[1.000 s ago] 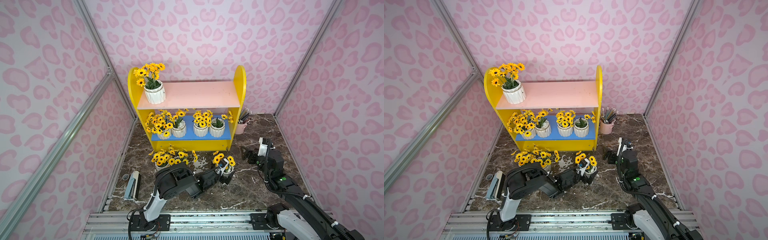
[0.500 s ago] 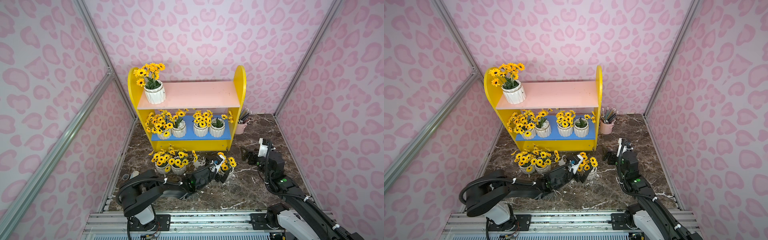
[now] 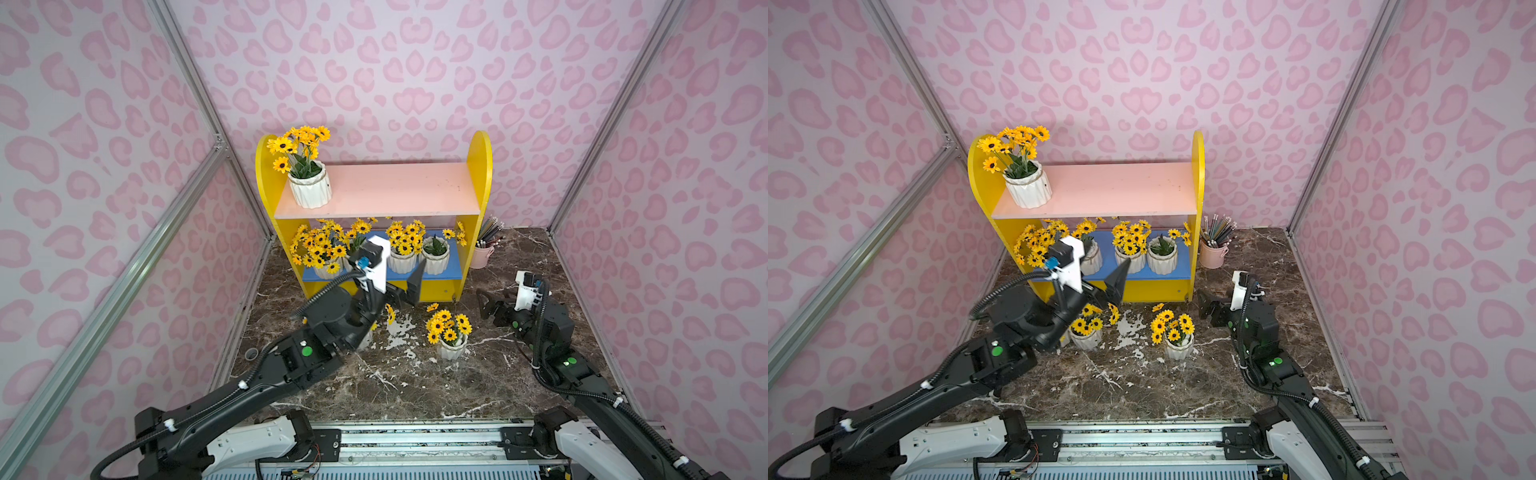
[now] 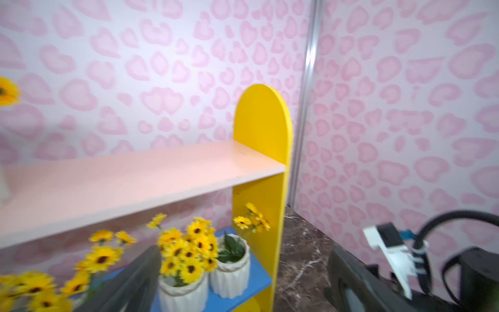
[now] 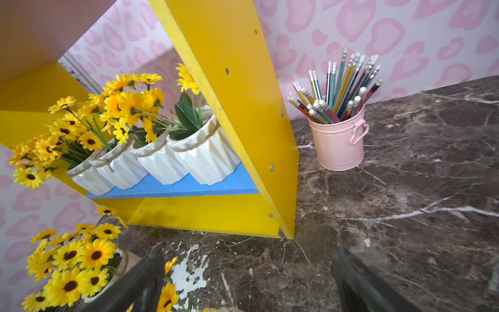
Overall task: Take the sunflower pots off the shelves
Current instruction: Place the sunflower pot at the center of the board, then pick up the sunflower pot from the shelf.
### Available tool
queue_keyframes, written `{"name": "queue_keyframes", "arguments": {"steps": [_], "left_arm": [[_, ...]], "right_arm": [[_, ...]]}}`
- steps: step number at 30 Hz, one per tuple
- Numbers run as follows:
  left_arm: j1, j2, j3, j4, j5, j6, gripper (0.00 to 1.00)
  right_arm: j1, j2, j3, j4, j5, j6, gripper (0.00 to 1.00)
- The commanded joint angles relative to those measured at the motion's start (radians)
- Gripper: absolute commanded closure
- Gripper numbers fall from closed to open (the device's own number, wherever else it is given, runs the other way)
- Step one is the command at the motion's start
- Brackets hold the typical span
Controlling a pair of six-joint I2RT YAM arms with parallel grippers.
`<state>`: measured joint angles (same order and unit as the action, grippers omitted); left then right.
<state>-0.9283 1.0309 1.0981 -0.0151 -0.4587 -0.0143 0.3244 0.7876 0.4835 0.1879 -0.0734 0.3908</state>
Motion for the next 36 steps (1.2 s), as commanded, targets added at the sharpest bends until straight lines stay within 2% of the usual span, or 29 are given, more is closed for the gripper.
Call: {"name": "queue_keyframes", "arguments": {"steps": [1, 4, 9, 13, 14, 17, 20, 27, 36], "left_arm": [[0.123, -0.039, 0.119, -0.345, -0.034, -0.071, 0.02], [0.244, -0.074, 0.197, -0.448, -0.007, -0.082, 0.02], [0.477, -0.062, 0.274, -0.539, 0.211, -0.119, 0.02], [0.642, 0.009, 0.312, -0.553, 0.414, -0.126, 0.02], [0.661, 0.031, 0.325, -0.551, 0.455, -0.120, 0.02], [0.692, 0.087, 0.361, -0.540, 0.458, -0.096, 0.02], [0.777, 0.136, 0.399, -0.524, 0.526, -0.090, 0.02], [0.832, 0.247, 0.490, -0.519, 0.586, -0.042, 0.02], [0.853, 0.302, 0.488, -0.447, 0.529, -0.037, 0.02]], "right_arm": [[0.022, 0.011, 0.019, 0.054, -0.005, -0.030, 0.02], [0.028, 0.020, 0.019, 0.078, -0.012, -0.029, 0.02], [0.031, 0.035, 0.015, 0.109, -0.017, -0.038, 0.01], [0.031, 0.053, 0.017, 0.124, -0.027, -0.043, 0.02], [0.030, 0.054, 0.017, 0.124, -0.032, -0.043, 0.02], [0.029, 0.053, 0.008, 0.128, -0.031, -0.046, 0.02], [0.030, 0.053, 0.003, 0.131, -0.034, -0.046, 0.01], [0.031, 0.056, 0.000, 0.134, -0.034, -0.050, 0.02], [0.030, 0.061, -0.004, 0.140, -0.031, -0.057, 0.02]]}}
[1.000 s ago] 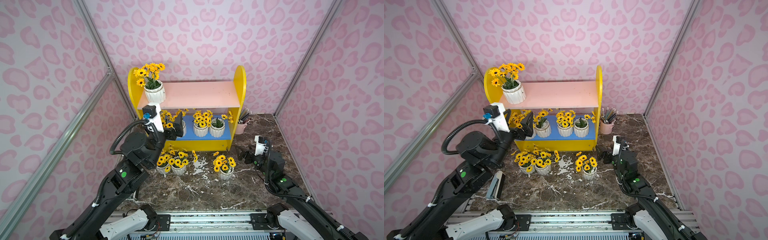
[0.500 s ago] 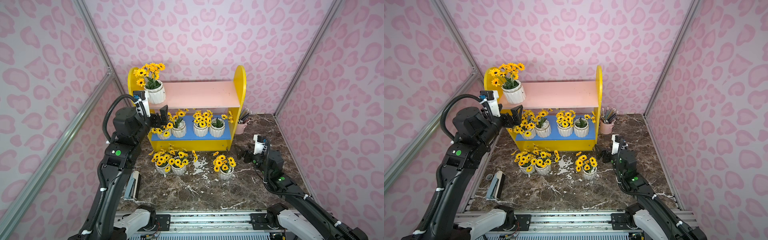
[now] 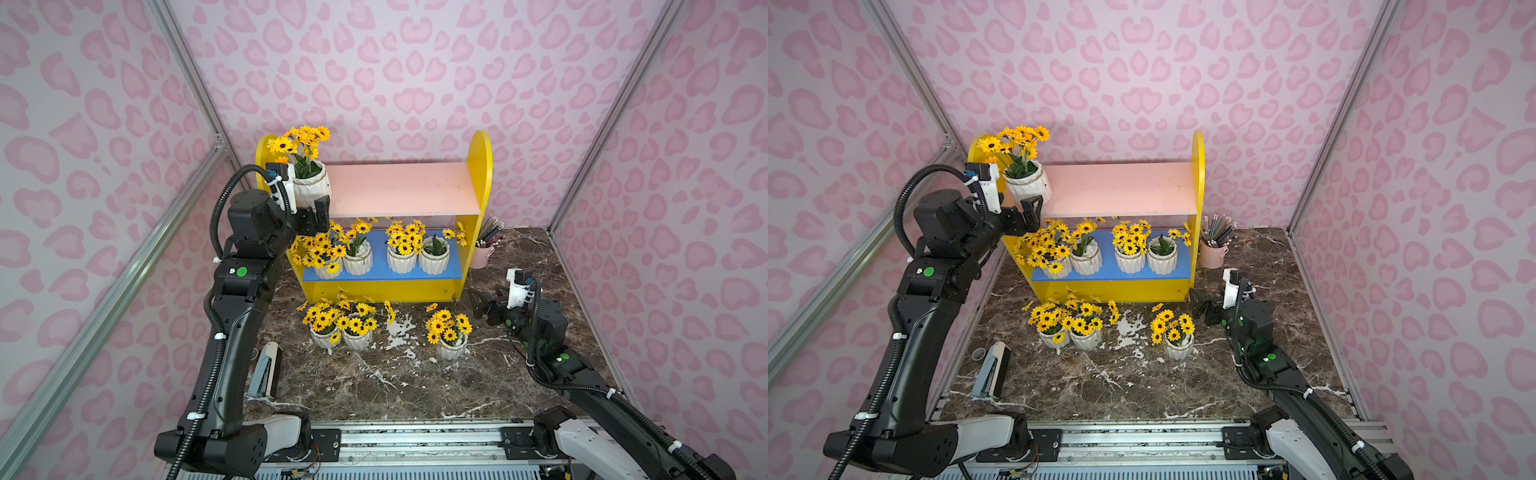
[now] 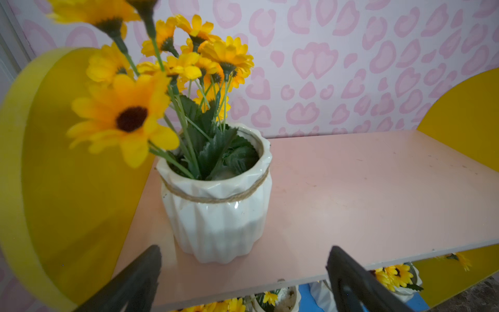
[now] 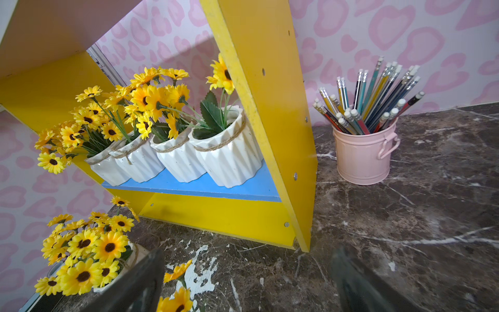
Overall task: Take the sunflower pots off the shelves
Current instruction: Pick up the sunflower pot from the shelf.
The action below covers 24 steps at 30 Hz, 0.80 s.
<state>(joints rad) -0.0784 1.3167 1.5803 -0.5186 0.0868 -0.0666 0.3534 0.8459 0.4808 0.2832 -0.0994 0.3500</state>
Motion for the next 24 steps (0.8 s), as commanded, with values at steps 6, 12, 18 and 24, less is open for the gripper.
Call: {"name": "queue_keyframes", "arguments": {"steps": [6, 12, 18, 24], "left_arm": [[0.010, 0.061, 0.032, 0.079, -0.030, 0.036, 0.02], [0.015, 0.096, 0.053, 0.118, -0.032, 0.039, 0.02], [0.018, 0.139, 0.070, 0.150, -0.022, 0.046, 0.02], [0.018, 0.164, 0.076, 0.187, -0.039, 0.053, 0.02]], "right_arm": [[0.000, 0.015, -0.002, 0.045, -0.006, -0.018, 0.02], [-0.001, 0.025, -0.001, 0.051, -0.011, -0.019, 0.01], [-0.002, 0.024, -0.001, 0.048, -0.010, -0.019, 0.01], [-0.007, 0.025, -0.007, 0.048, -0.003, -0.013, 0.02]]}}
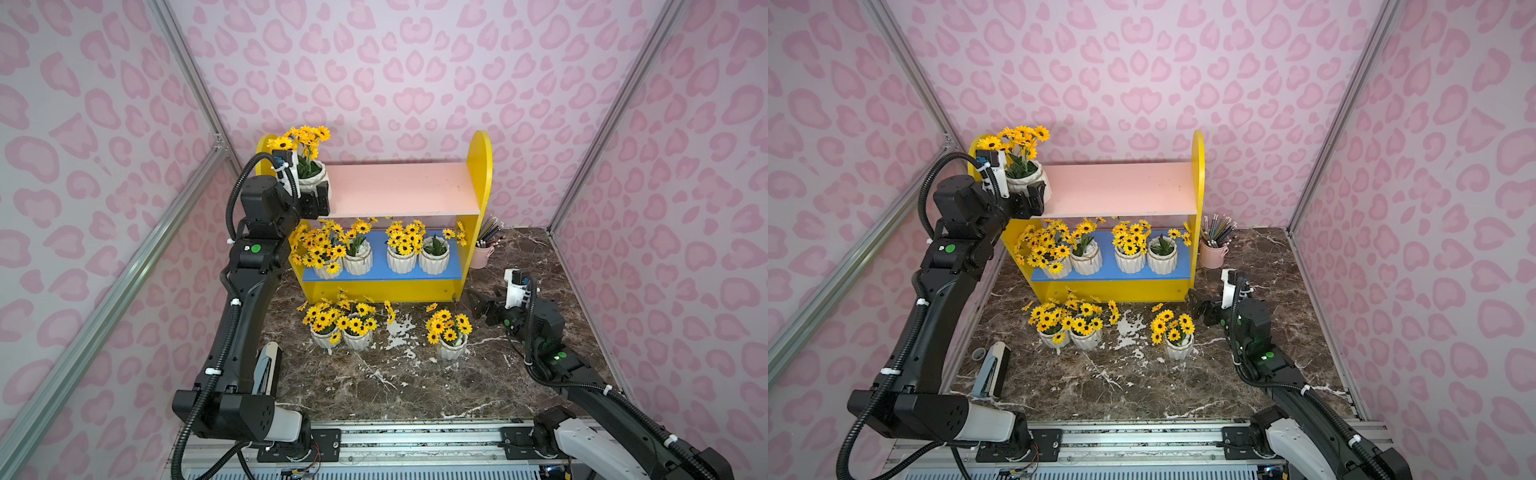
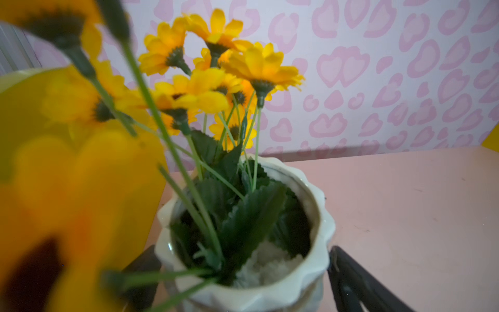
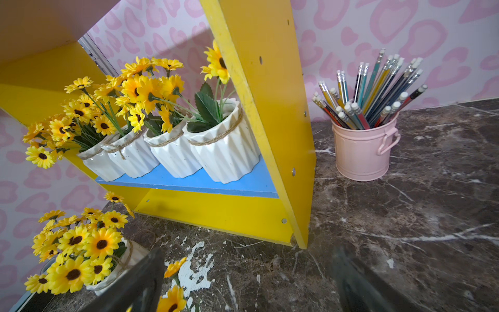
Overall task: Take the sunflower pots off the shelves
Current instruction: Pick up the sunflower pot from the shelf.
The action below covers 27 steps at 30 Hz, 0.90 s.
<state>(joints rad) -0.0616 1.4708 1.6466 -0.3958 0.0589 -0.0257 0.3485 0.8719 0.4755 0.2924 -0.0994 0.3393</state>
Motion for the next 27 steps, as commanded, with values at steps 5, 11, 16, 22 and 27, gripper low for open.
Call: {"name": "queue_keyframes", "arguments": {"steps": [5, 11, 16, 22, 27], "left_arm": [[0.002, 0.041, 0.026, 0.085, -0.003, 0.025, 0.02], [0.003, 0.073, 0.056, 0.110, -0.007, 0.026, 0.02], [0.002, 0.099, 0.070, 0.136, -0.009, 0.026, 0.02], [0.003, 0.115, 0.070, 0.158, -0.007, 0.029, 0.02], [0.003, 0.125, 0.062, 0.189, 0.002, 0.034, 0.02]], "right_arm": [[-0.003, -0.001, -0.002, 0.044, -0.010, -0.005, 0.01], [-0.005, 0.006, -0.003, 0.045, -0.010, -0.011, 0.01], [-0.009, 0.017, 0.000, 0.050, -0.014, -0.013, 0.01], [-0.013, 0.021, 0.001, 0.048, -0.016, -0.016, 0.01], [-0.014, 0.025, -0.002, 0.051, -0.023, -0.019, 0.02]]}}
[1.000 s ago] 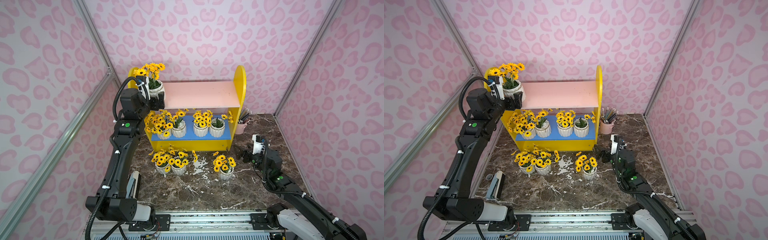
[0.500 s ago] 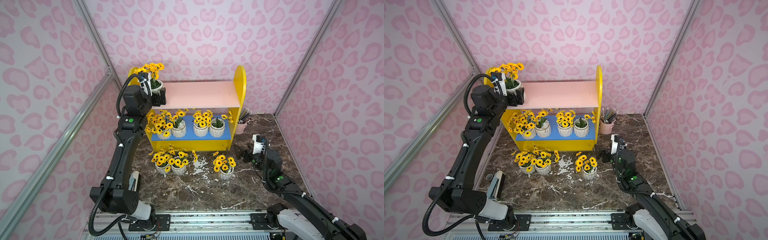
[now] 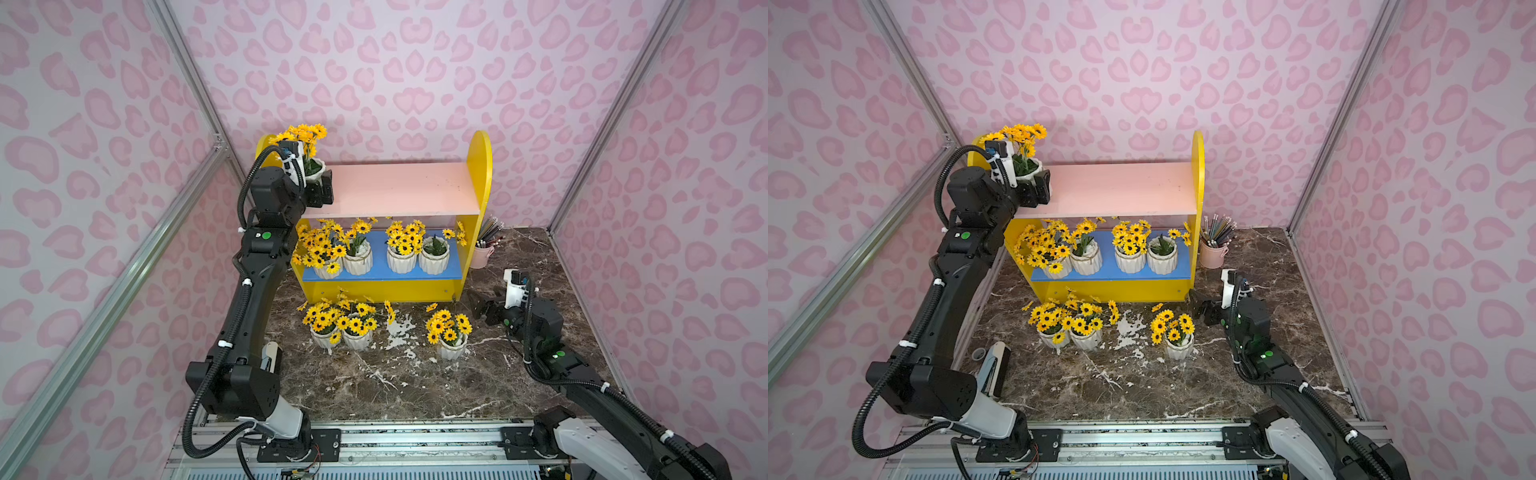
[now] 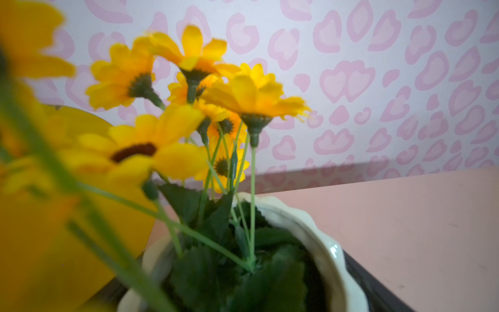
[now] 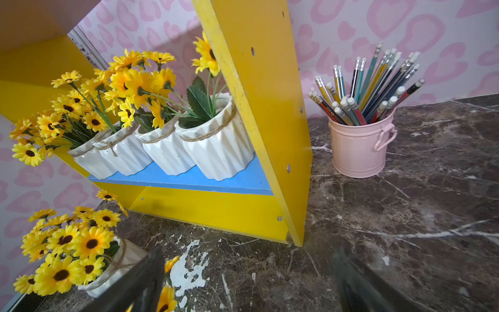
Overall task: Take the sunflower pots off the shelves
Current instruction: Pick up the sunflower pot from the shelf.
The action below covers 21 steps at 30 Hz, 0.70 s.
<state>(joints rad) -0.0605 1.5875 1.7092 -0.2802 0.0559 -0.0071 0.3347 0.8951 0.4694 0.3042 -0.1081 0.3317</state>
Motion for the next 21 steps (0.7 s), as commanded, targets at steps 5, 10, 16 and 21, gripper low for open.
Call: {"name": "queue_keyframes", "arguments": {"steps": [5, 10, 16, 21], "left_arm": [[0.002, 0.011, -0.018, 0.109, 0.018, 0.020, 0.02], [0.003, 0.022, -0.026, 0.120, 0.029, 0.032, 0.03], [0.002, 0.012, -0.038, 0.129, 0.041, 0.042, 0.07], [0.002, 0.000, -0.065, 0.133, 0.051, 0.048, 0.25]], "right_arm": [[-0.001, 0.000, 0.004, 0.036, -0.021, -0.014, 0.02], [-0.002, 0.001, 0.005, 0.038, -0.018, -0.017, 0.01], [-0.002, -0.004, 0.006, 0.038, -0.017, -0.023, 0.02], [-0.001, -0.012, 0.003, 0.039, -0.007, -0.023, 0.02]]}}
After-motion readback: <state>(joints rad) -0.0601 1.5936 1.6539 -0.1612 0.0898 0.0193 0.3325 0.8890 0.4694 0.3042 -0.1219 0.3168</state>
